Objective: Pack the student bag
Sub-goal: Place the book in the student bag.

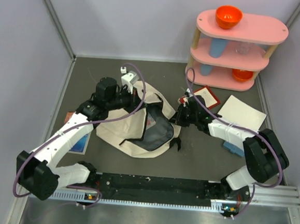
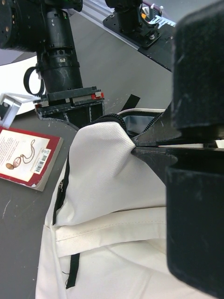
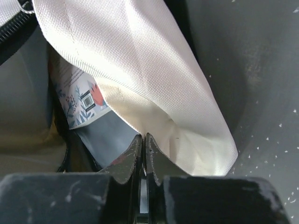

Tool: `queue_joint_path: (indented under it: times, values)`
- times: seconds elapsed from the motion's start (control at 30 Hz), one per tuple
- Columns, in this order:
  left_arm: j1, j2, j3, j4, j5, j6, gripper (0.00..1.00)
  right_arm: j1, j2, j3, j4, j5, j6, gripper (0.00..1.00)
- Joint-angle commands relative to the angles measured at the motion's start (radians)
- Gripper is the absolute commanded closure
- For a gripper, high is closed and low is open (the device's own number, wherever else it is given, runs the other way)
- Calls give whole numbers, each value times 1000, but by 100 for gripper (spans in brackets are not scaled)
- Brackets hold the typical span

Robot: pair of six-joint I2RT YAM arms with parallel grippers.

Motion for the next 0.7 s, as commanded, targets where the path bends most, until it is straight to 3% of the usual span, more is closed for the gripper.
queue_joint_path:
  times: [0.0, 0.23, 0.4, 0.57, 0.67]
  values:
    - [5, 24, 30, 56, 2, 11, 100, -5, -95, -53, 47, 93, 37, 100]
    - [15, 233, 259, 67, 115, 54, 100, 23, -304, -355, 248, 216, 290, 100]
    - [4, 408, 504, -20, 216, 83, 100, 163, -451, -488, 245, 423, 394, 100]
    - [4, 486, 598, -77, 235, 141, 100, 270, -482, -539, 281, 575, 484, 100]
    - [-4, 485, 589, -119, 184, 207, 100, 287, -429, -538, 344, 546, 479, 100]
